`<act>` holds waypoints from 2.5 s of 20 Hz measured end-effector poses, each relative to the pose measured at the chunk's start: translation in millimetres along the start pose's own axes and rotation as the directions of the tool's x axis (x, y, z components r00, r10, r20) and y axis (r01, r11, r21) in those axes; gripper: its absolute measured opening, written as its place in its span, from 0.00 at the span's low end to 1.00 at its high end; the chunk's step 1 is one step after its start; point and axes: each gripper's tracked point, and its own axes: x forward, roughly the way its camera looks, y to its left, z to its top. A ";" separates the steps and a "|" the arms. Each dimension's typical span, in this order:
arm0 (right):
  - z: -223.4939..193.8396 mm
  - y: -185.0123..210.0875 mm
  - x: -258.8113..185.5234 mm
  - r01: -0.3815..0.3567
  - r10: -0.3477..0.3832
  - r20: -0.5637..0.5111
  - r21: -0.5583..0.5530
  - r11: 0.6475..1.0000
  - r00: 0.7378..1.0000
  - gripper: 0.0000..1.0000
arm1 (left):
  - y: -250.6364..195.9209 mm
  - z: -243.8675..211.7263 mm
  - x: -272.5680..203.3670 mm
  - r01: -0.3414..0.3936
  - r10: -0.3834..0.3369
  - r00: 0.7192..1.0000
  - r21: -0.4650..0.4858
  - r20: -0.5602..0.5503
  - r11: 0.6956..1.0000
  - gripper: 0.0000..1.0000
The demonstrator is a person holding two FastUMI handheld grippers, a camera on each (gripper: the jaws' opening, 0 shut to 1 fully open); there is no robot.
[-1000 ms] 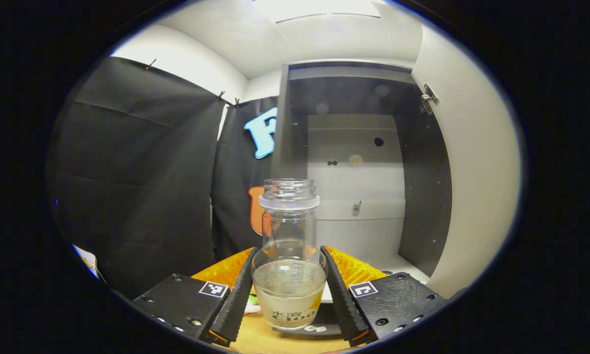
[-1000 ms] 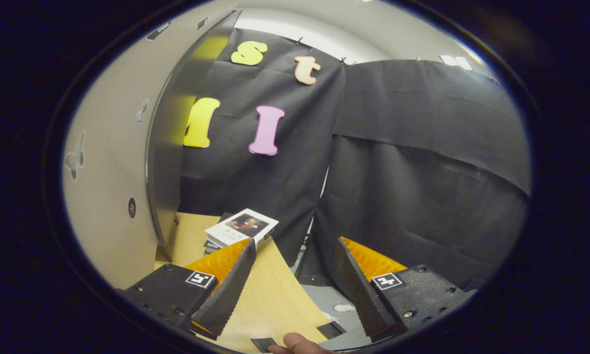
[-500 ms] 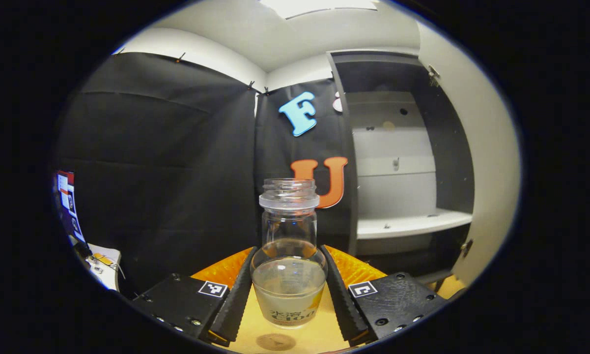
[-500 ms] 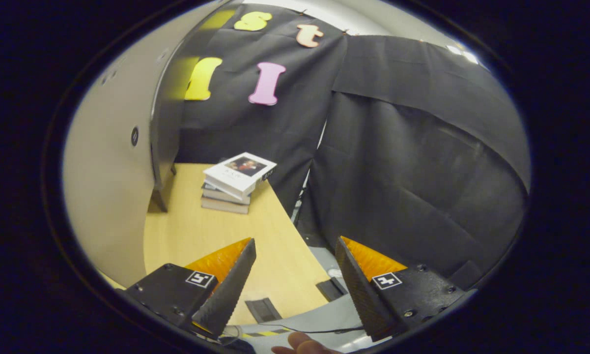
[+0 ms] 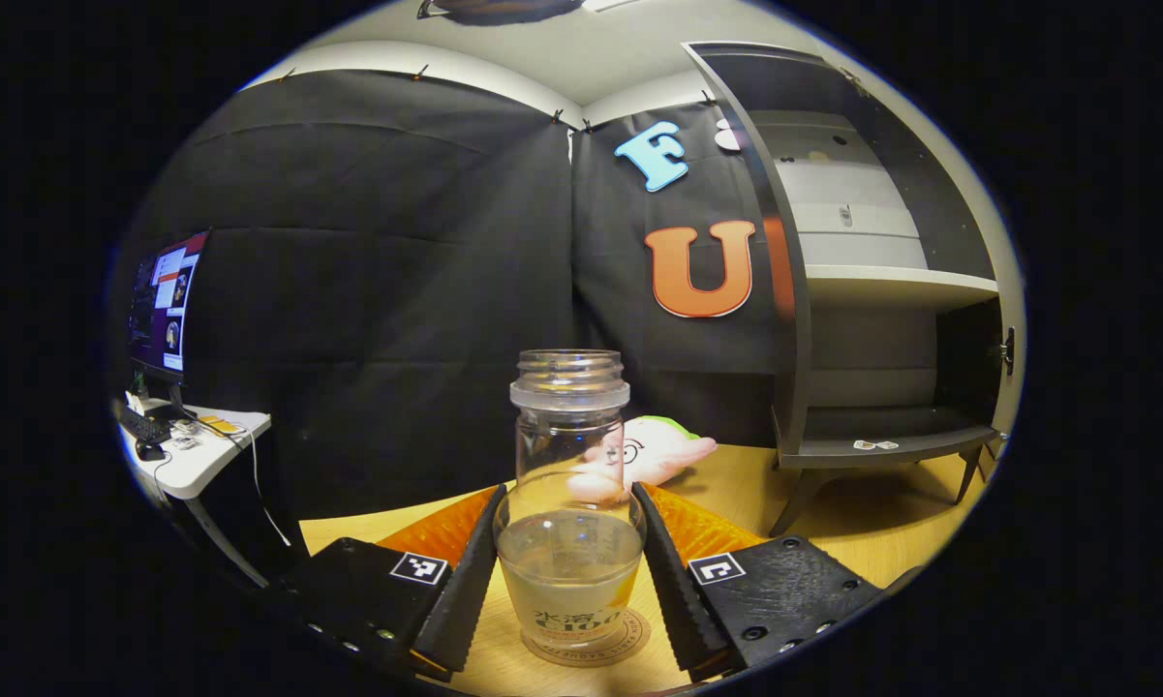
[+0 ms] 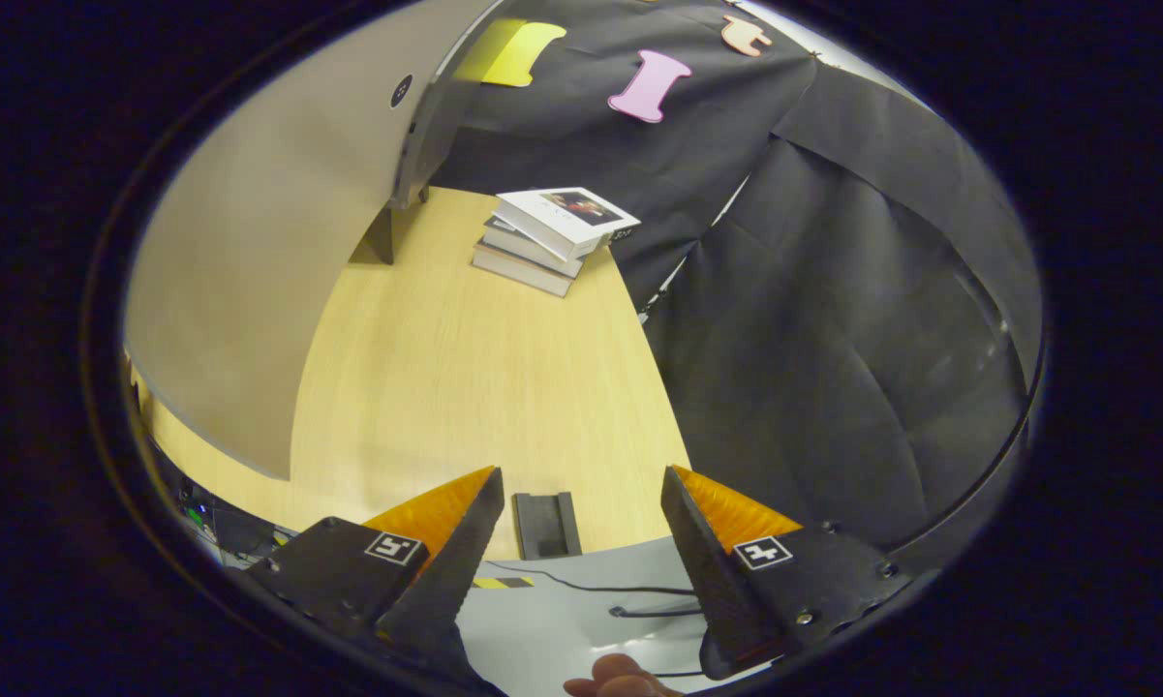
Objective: Open the cabinet door with the right hand, grasp the bottle in the cabinet with the left hand and place it on the coaster, then close the cabinet door with the right hand.
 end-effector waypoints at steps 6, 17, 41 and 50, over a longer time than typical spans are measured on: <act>1.6 7.1 -6.0 0.007 -0.007 -0.001 -0.013 1.000 1.000 1.00 | -1.6 -37.5 6.9 0.014 -0.018 0.996 -0.050 -0.086 0.999 0.75; -29.3 48.1 3.0 -0.080 0.080 -0.077 0.001 0.997 0.994 1.00 | -5.7 -42.5 8.5 0.039 -0.040 0.992 -0.006 -0.119 0.999 0.82; -72.7 63.3 52.2 -0.191 0.206 -0.142 0.110 0.975 0.968 1.00 | -17.9 162.0 -56.9 0.138 -0.159 0.974 0.132 0.164 0.982 0.96; 22.5 49.0 47.4 -0.316 0.309 0.075 0.341 0.885 0.948 1.00 | -57.5 302.0 -150.7 0.208 -0.235 0.954 0.154 0.186 0.966 0.96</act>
